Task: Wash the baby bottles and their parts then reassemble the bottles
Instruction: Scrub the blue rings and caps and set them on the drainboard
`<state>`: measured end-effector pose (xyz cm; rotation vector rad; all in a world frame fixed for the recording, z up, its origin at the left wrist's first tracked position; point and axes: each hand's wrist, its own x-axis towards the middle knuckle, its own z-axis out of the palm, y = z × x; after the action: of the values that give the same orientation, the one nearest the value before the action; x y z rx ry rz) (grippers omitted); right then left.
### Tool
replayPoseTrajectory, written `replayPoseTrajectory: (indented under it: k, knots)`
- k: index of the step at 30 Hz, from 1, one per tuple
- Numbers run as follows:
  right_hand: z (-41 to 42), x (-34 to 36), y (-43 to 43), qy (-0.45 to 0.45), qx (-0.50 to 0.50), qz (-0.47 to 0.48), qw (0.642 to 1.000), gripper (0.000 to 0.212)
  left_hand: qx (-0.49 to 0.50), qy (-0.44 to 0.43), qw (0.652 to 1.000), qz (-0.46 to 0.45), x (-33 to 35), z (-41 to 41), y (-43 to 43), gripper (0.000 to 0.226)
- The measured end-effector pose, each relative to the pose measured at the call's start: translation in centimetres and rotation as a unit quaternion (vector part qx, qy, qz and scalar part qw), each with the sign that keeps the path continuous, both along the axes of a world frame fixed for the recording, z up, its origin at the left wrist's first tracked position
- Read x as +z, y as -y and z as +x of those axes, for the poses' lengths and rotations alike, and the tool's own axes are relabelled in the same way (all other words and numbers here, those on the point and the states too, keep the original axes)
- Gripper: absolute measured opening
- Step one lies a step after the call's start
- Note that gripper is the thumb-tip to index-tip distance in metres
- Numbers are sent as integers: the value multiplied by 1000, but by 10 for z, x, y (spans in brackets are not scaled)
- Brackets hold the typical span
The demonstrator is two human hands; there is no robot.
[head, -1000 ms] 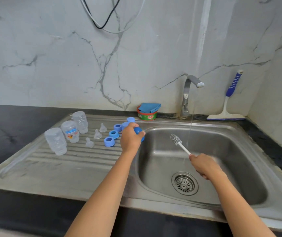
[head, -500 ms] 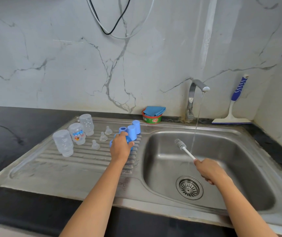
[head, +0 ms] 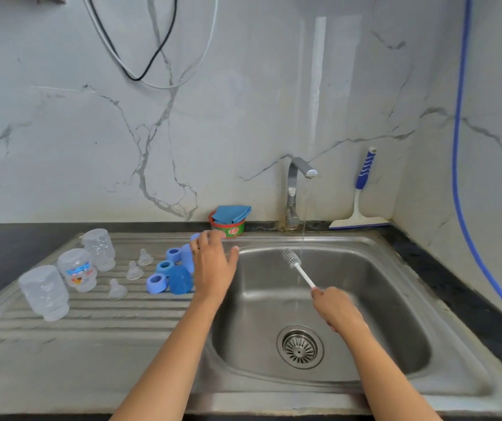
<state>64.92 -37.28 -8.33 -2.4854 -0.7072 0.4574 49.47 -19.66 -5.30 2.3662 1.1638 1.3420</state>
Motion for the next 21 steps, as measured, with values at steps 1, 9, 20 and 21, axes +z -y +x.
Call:
replayPoseTrajectory:
  k: [1,9,20,21]
  knots:
    - [1,0,0,4,-10,11,1000,46,-23,-2,999,-33,-2,11,6,32]
    - [11,5,3,75,-58,47,994,45,-146,-46,945,-288,-50,74,49,31]
    - [15,17,5,77,-64,102,990,35,-143,-35,931,-334,-63,85,62,22]
    - [15,18,4,74,-63,115,989,34,-140,-35,929,-340,-65,83,62,21]
